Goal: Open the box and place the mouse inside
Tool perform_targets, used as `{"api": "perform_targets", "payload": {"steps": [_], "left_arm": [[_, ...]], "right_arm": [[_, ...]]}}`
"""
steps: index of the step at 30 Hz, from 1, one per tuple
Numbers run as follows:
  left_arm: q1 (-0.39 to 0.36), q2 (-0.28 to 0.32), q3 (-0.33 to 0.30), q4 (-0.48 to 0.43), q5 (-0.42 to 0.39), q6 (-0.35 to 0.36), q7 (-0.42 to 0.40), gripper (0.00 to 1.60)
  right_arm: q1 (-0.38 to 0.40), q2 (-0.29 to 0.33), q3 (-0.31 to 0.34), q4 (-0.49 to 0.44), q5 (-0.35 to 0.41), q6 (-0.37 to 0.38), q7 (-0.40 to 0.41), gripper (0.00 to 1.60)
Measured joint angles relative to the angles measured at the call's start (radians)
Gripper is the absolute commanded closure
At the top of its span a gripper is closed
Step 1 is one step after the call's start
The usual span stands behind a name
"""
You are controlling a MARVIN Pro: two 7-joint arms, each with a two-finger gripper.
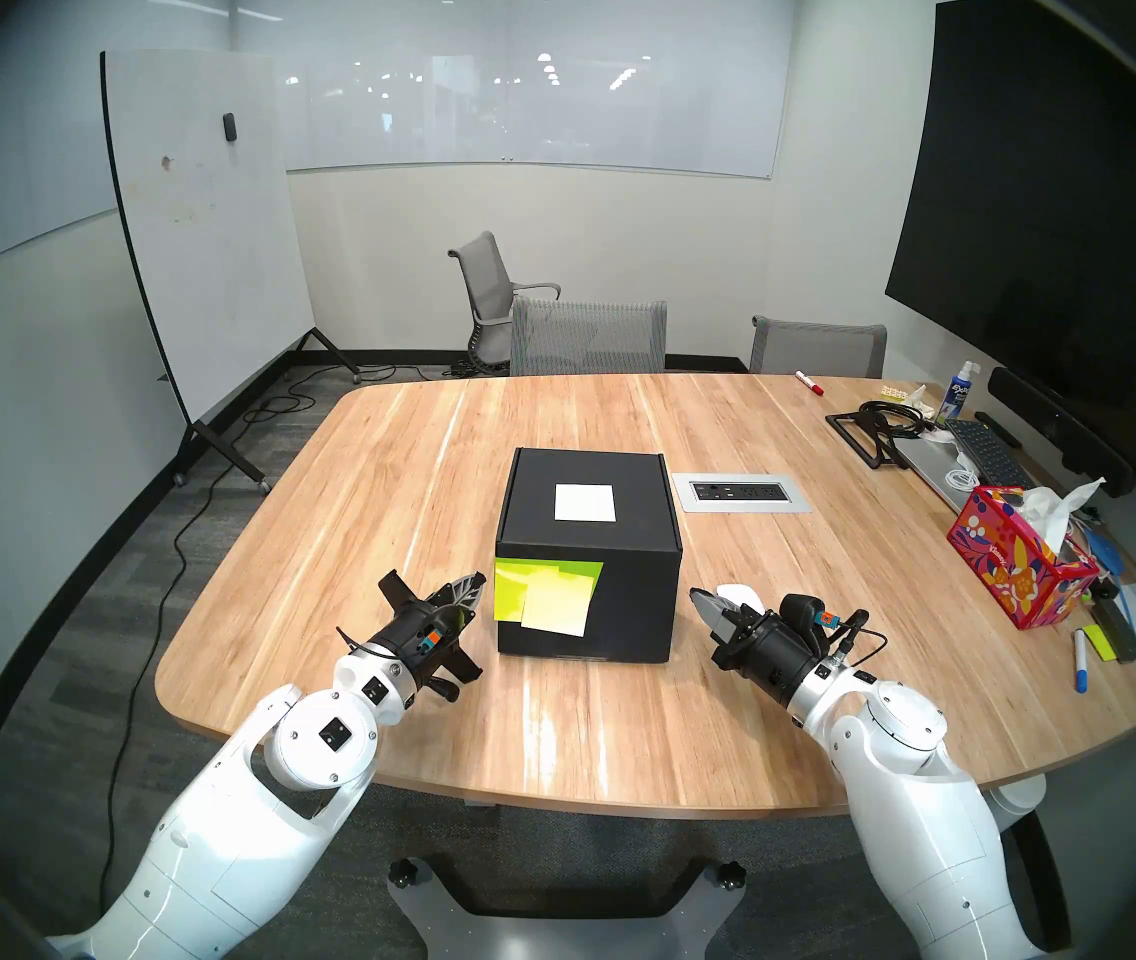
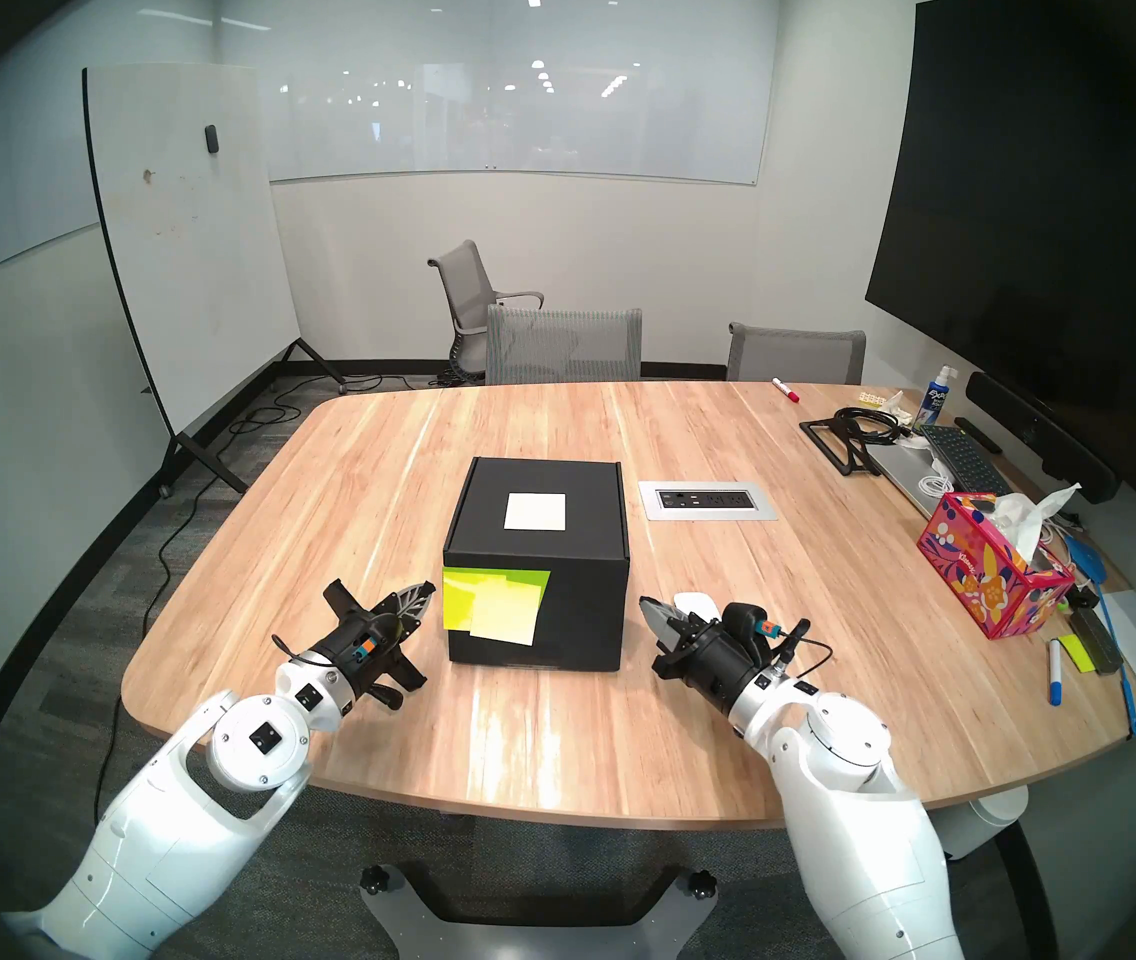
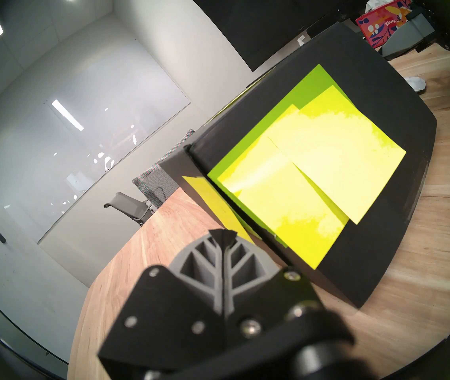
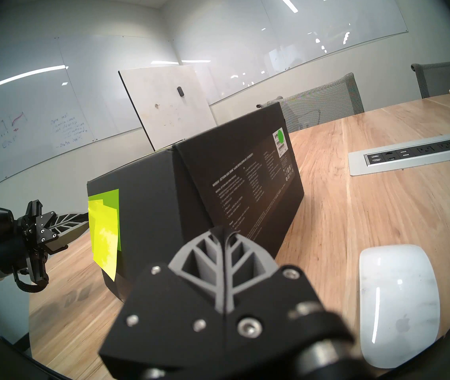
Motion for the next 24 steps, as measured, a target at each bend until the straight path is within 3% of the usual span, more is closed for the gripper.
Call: {"api": "perform_targets", "payload": {"steps": [24], "left_arm": [[0.0, 0.0, 0.0, 0.0, 0.0, 0.0, 0.0, 1.6]], "right_arm": [[0.0, 0.0, 0.0, 0.0, 0.0, 0.0, 0.0, 1.6]]}}
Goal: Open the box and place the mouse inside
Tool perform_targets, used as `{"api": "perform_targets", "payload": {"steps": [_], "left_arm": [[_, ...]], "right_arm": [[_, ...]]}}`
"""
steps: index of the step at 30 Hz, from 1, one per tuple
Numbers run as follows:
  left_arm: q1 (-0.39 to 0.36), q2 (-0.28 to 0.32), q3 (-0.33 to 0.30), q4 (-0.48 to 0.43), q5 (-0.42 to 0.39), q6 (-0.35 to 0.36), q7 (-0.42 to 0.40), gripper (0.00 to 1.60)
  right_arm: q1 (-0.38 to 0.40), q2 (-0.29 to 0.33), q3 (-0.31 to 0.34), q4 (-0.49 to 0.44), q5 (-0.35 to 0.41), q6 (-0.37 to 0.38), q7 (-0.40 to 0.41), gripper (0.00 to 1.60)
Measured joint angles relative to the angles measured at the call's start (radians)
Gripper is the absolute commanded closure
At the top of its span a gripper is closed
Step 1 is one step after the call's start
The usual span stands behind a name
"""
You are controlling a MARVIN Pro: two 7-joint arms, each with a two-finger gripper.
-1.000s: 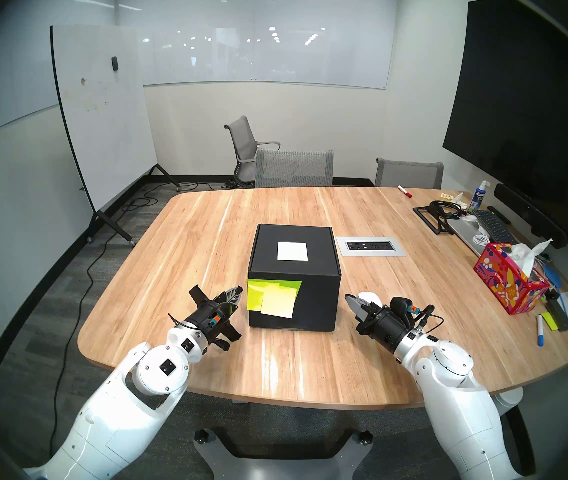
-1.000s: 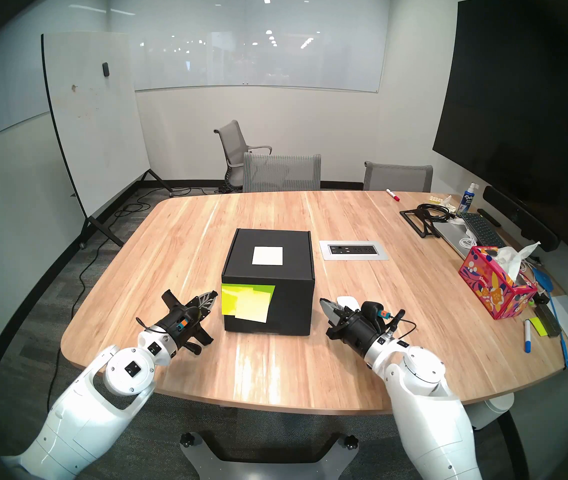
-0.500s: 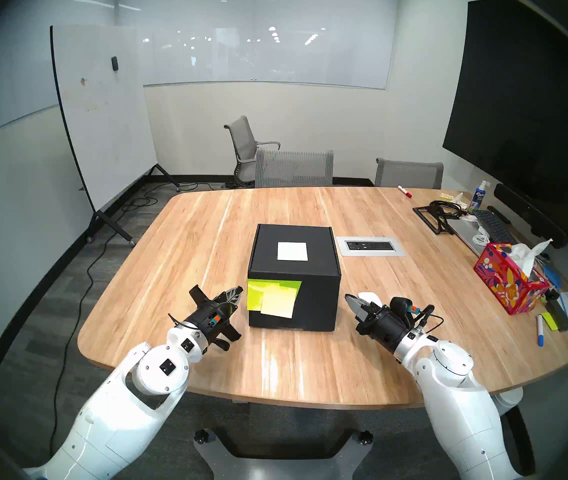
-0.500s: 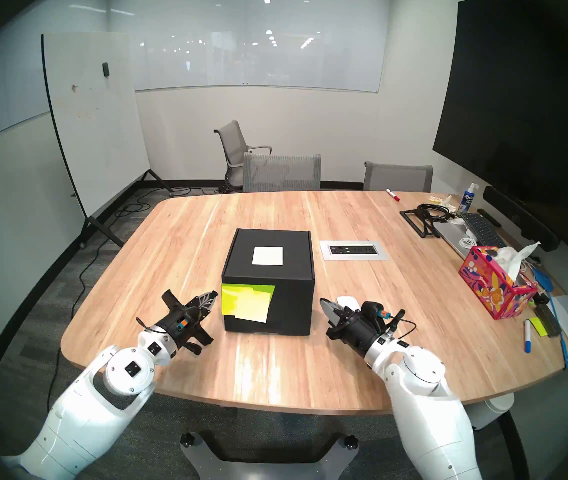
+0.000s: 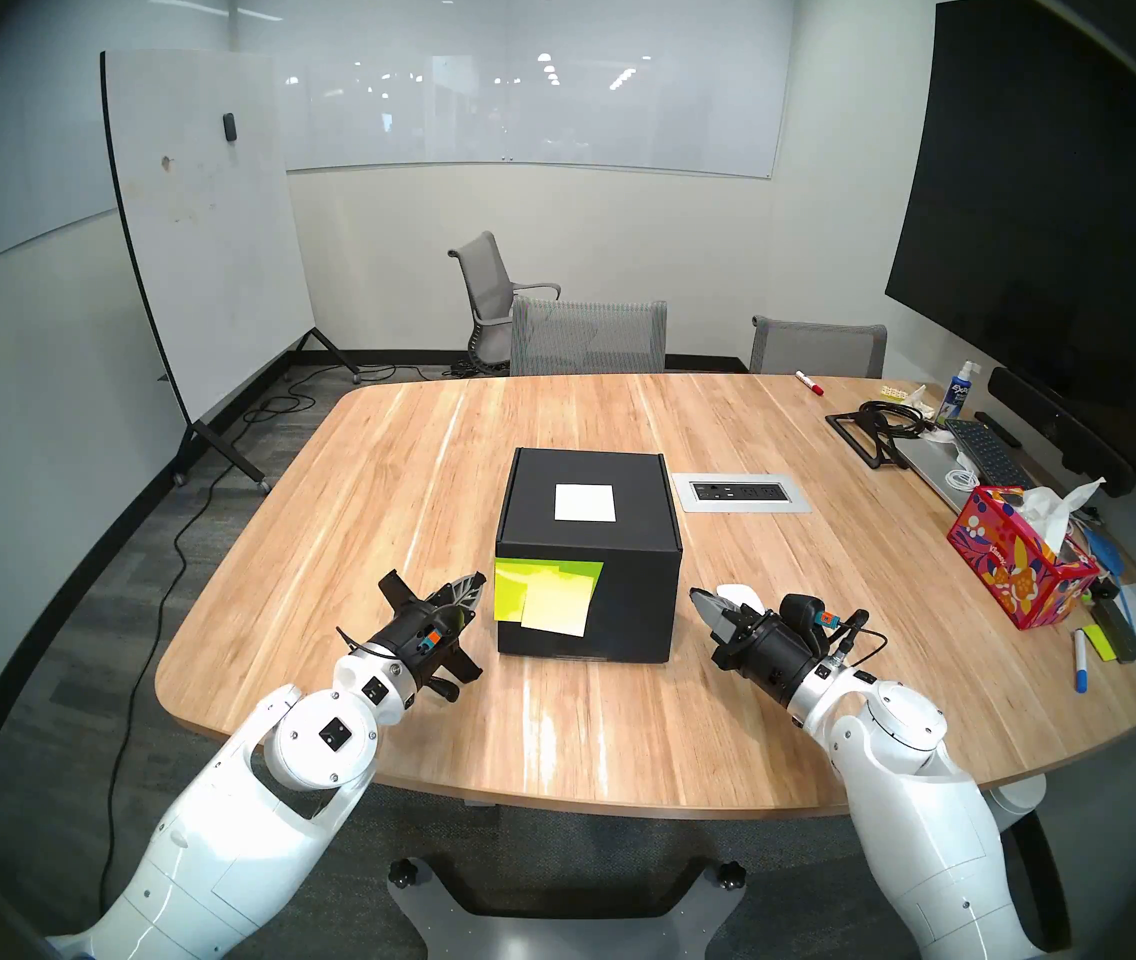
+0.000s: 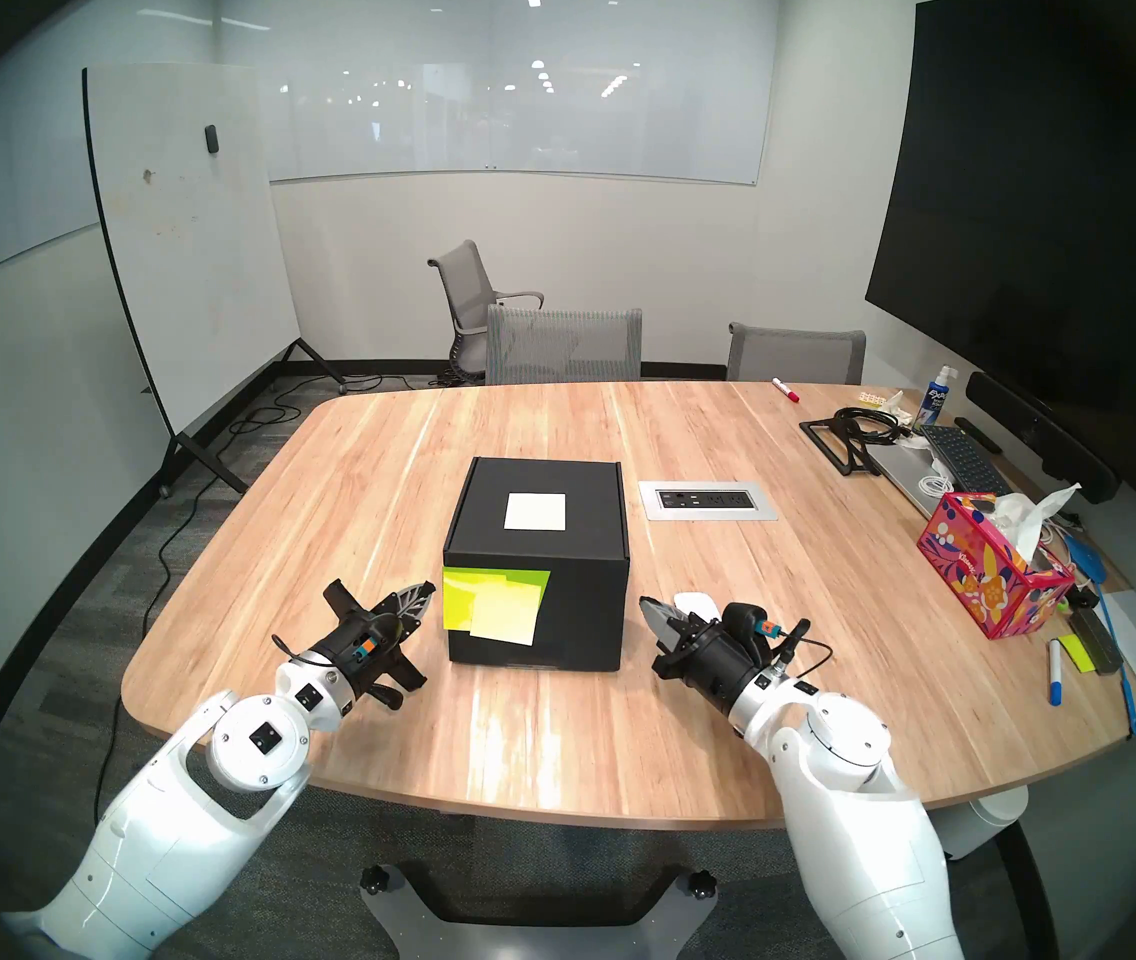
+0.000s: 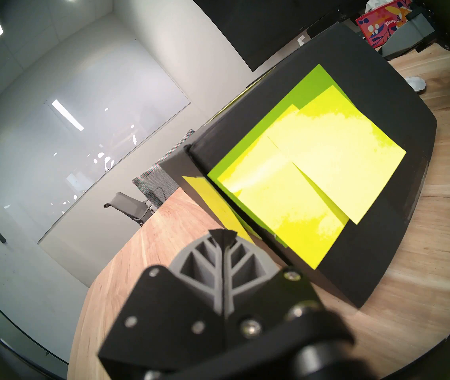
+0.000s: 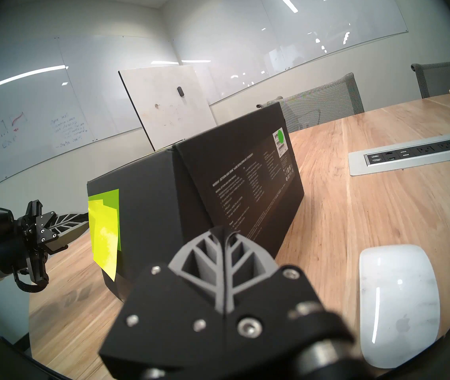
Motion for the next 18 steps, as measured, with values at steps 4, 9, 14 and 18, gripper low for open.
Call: {"api": "perform_targets", "payload": {"steps": [4, 9, 14, 18], "left_arm": [[0.0, 0.0, 0.0, 0.0, 0.0, 0.0, 0.0, 1.6], [0.0, 0.0, 0.0, 0.0, 0.0, 0.0, 0.0, 1.6], [0.0, 0.0, 0.0, 0.0, 0.0, 0.0, 0.0, 1.6], [0.0, 0.0, 0.0, 0.0, 0.0, 0.0, 0.0, 1.6]], "right_arm": [[0.0, 0.0, 0.0, 0.0, 0.0, 0.0, 0.0, 1.6], [0.0, 0.0, 0.0, 0.0, 0.0, 0.0, 0.0, 1.6], [0.0, 0.0, 0.0, 0.0, 0.0, 0.0, 0.0, 1.6], [0.0, 0.0, 0.0, 0.0, 0.0, 0.0, 0.0, 1.6]]}}
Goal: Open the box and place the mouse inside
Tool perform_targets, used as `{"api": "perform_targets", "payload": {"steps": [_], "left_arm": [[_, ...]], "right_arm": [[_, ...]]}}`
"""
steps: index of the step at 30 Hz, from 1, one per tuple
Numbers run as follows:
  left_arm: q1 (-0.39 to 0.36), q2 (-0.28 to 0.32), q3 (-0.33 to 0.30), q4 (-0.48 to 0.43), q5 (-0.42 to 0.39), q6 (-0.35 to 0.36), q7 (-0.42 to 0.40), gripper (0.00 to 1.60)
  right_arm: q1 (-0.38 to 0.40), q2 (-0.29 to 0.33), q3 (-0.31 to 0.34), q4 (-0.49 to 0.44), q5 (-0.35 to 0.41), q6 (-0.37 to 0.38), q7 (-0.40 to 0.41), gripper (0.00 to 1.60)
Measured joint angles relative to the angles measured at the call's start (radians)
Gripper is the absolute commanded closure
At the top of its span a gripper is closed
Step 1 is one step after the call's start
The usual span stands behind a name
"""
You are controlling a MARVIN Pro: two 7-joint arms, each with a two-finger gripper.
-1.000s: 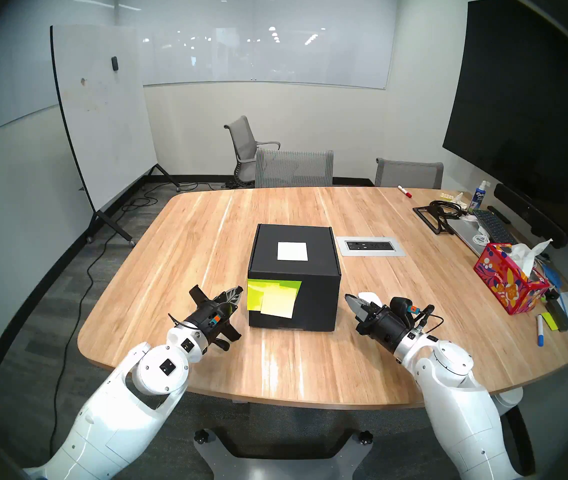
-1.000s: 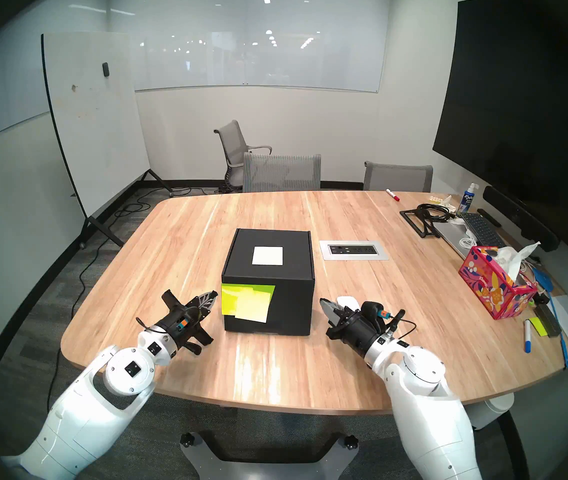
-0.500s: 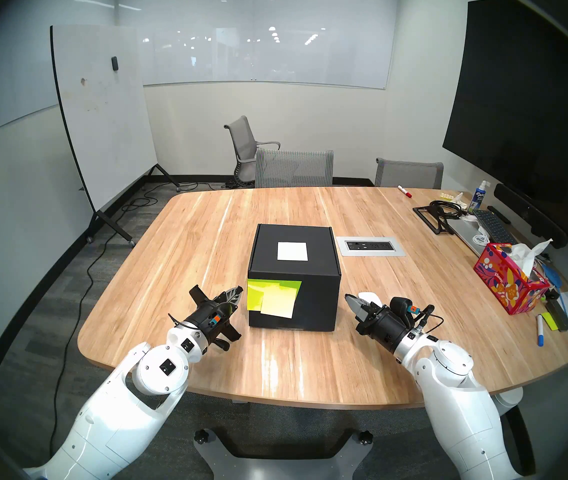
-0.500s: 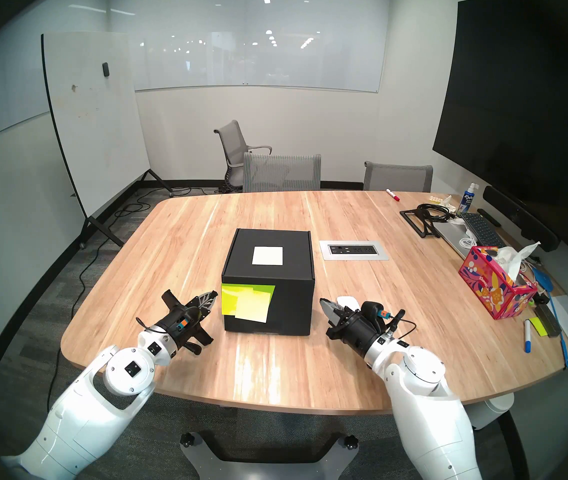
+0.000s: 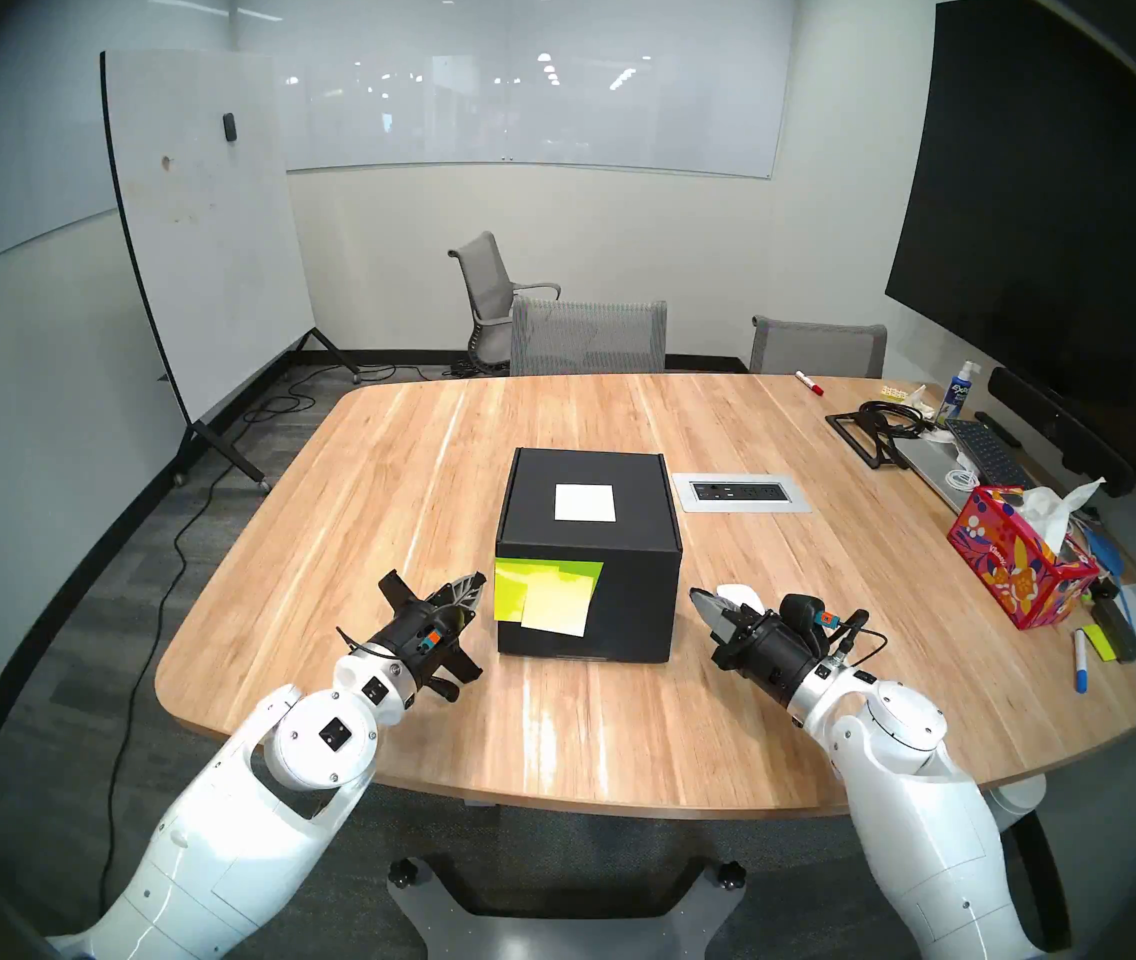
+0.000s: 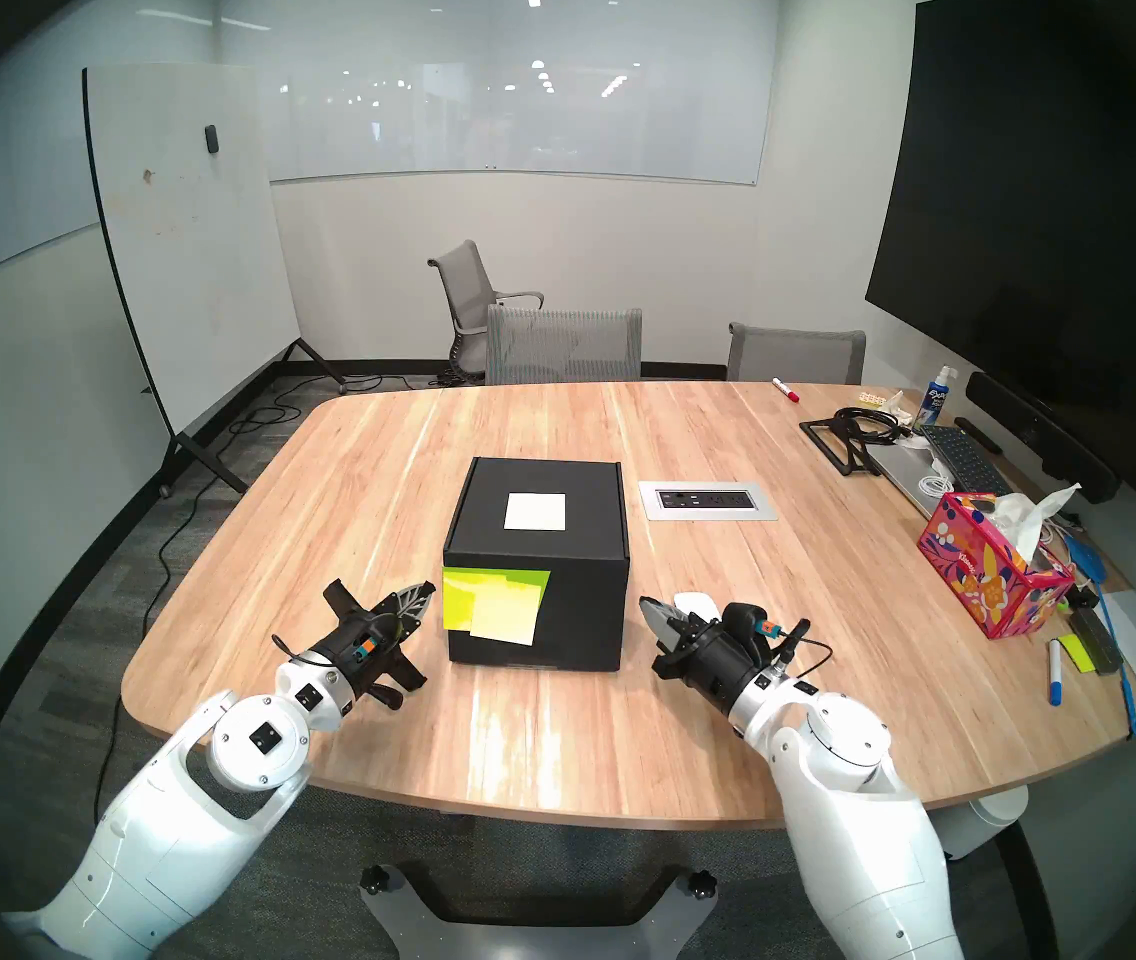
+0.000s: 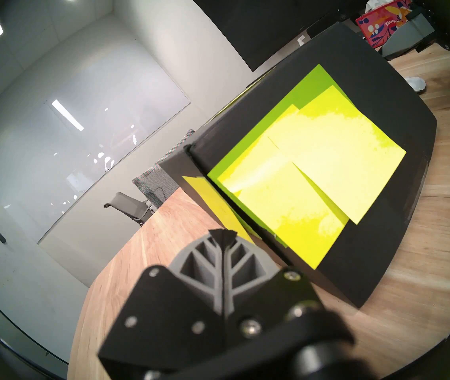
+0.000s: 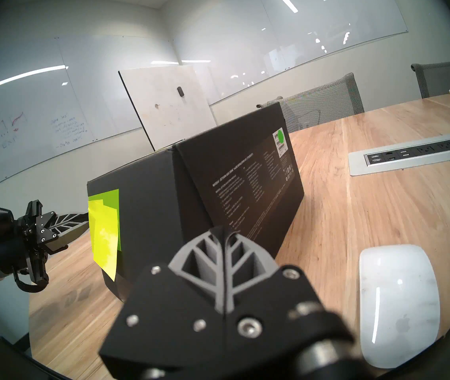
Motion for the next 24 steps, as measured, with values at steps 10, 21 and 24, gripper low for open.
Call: {"api": "perform_targets", "payload": {"steps": [10, 21, 24], "left_arm": [[0.0, 0.0, 0.0, 0.0, 0.0, 0.0, 0.0, 1.6], [0.0, 0.0, 0.0, 0.0, 0.0, 0.0, 0.0, 1.6], [0.0, 0.0, 0.0, 0.0, 0.0, 0.0, 0.0, 1.6]], "right_arm": [[0.0, 0.0, 0.0, 0.0, 0.0, 0.0, 0.0, 1.6], [0.0, 0.0, 0.0, 0.0, 0.0, 0.0, 0.0, 1.6], [0.0, 0.0, 0.0, 0.0, 0.0, 0.0, 0.0, 1.6]]}}
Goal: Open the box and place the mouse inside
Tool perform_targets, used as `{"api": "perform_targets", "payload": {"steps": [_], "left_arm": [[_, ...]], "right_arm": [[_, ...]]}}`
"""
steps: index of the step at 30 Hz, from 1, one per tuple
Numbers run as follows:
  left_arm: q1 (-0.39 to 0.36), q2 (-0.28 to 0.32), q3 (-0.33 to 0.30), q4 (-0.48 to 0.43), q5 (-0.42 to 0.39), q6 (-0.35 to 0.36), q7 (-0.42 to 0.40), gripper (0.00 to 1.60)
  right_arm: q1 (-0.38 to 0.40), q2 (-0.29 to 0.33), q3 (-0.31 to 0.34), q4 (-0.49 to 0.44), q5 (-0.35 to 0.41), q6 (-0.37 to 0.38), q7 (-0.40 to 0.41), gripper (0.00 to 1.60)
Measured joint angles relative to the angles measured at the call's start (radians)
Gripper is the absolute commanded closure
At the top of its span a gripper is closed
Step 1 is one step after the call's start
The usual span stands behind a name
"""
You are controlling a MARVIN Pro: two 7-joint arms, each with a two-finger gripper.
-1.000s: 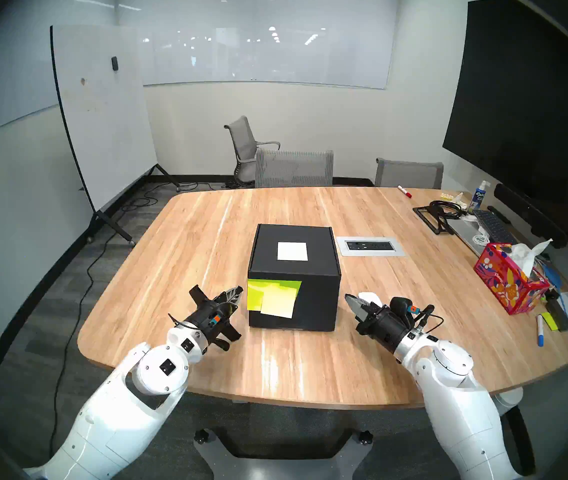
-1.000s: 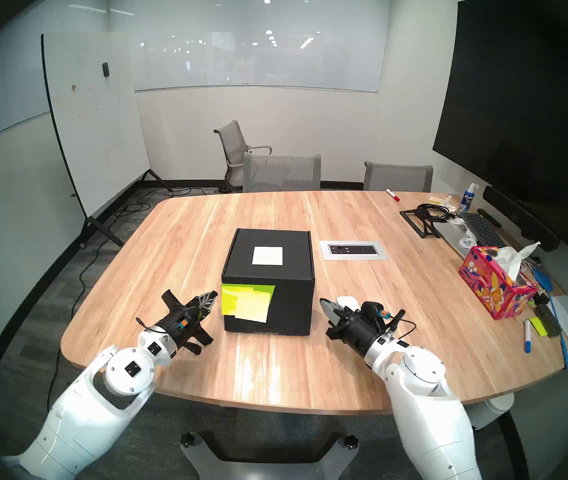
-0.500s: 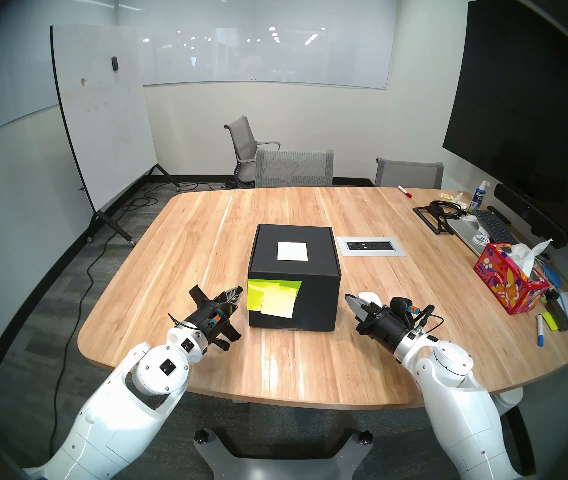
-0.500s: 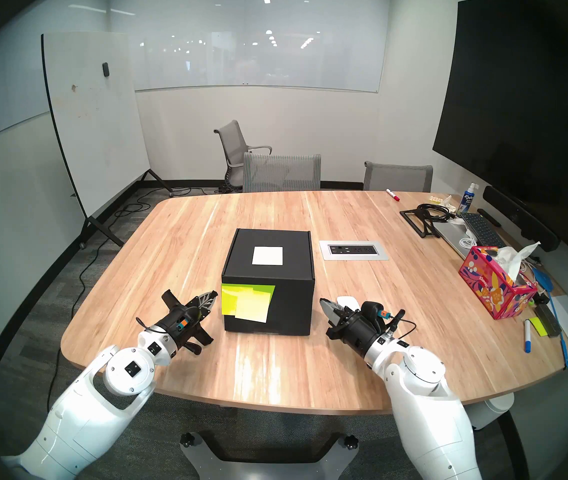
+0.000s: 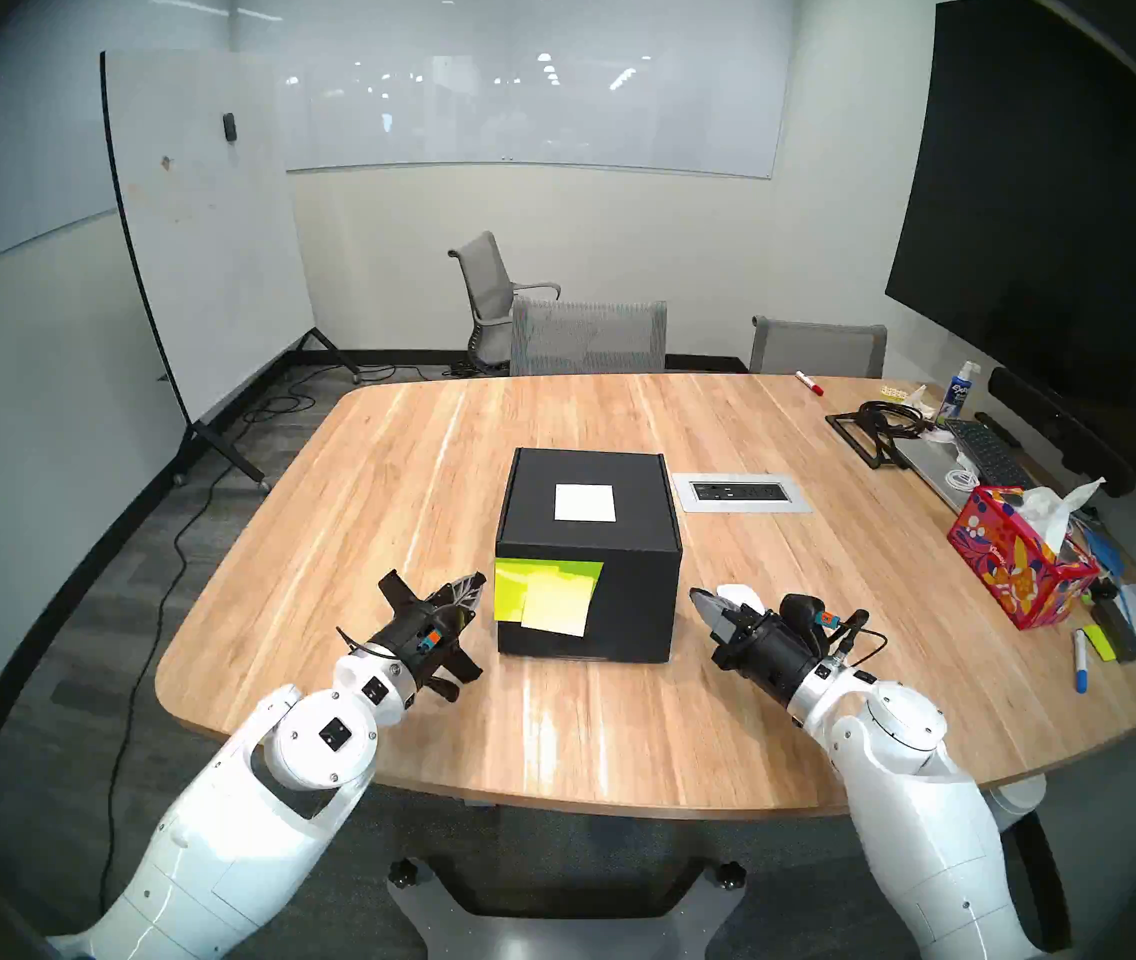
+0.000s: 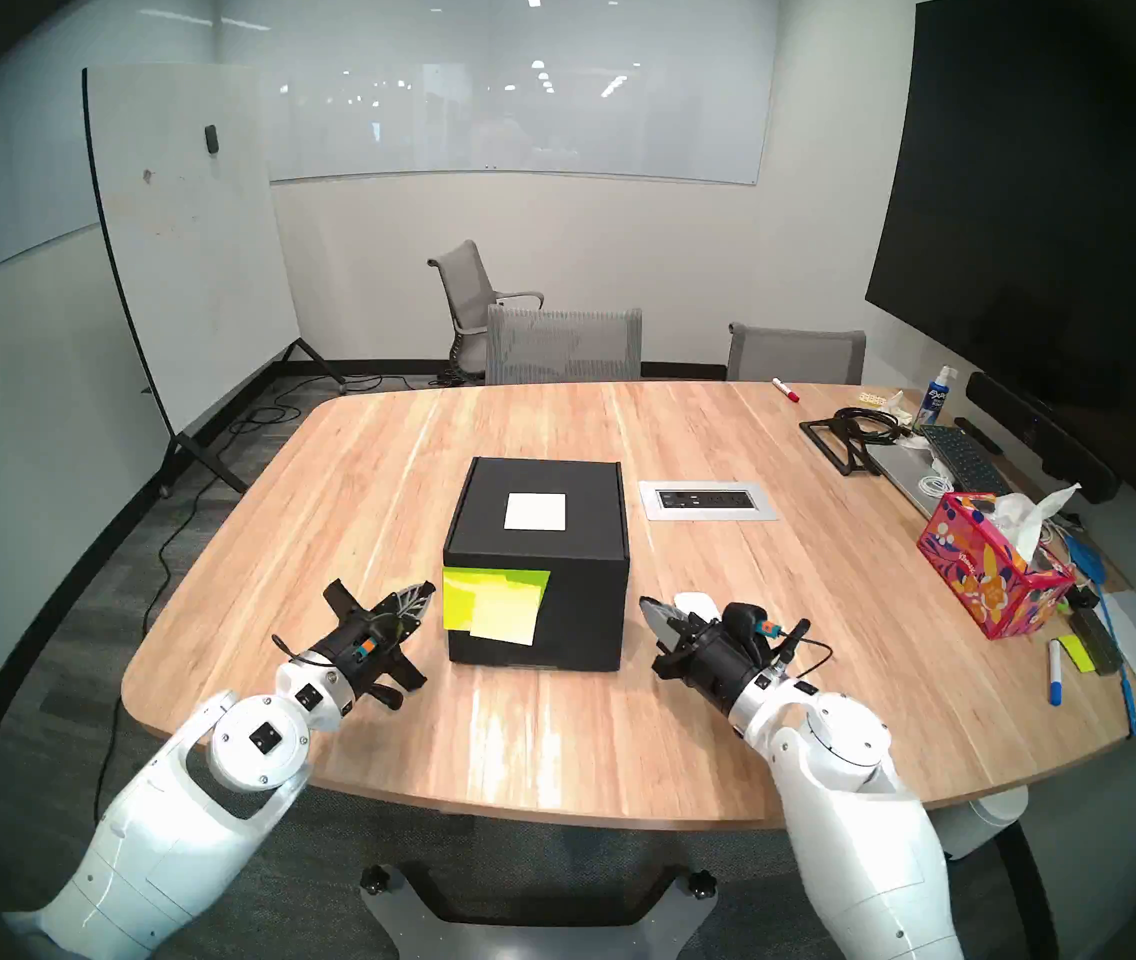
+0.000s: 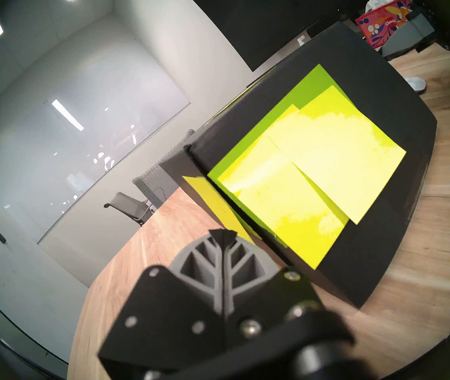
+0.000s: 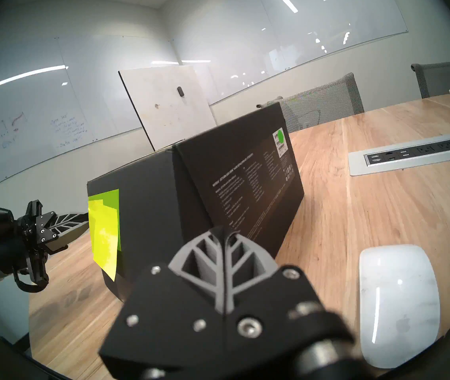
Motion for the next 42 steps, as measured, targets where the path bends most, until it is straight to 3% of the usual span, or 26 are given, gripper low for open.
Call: {"api": "perform_targets", "payload": {"steps": [42], "left_arm": [[0.0, 0.0, 0.0, 0.0, 0.0, 0.0, 0.0, 1.6]], "right_arm": [[0.0, -0.001, 0.001, 0.0, -0.001, 0.0, 0.001, 1.6]]}}
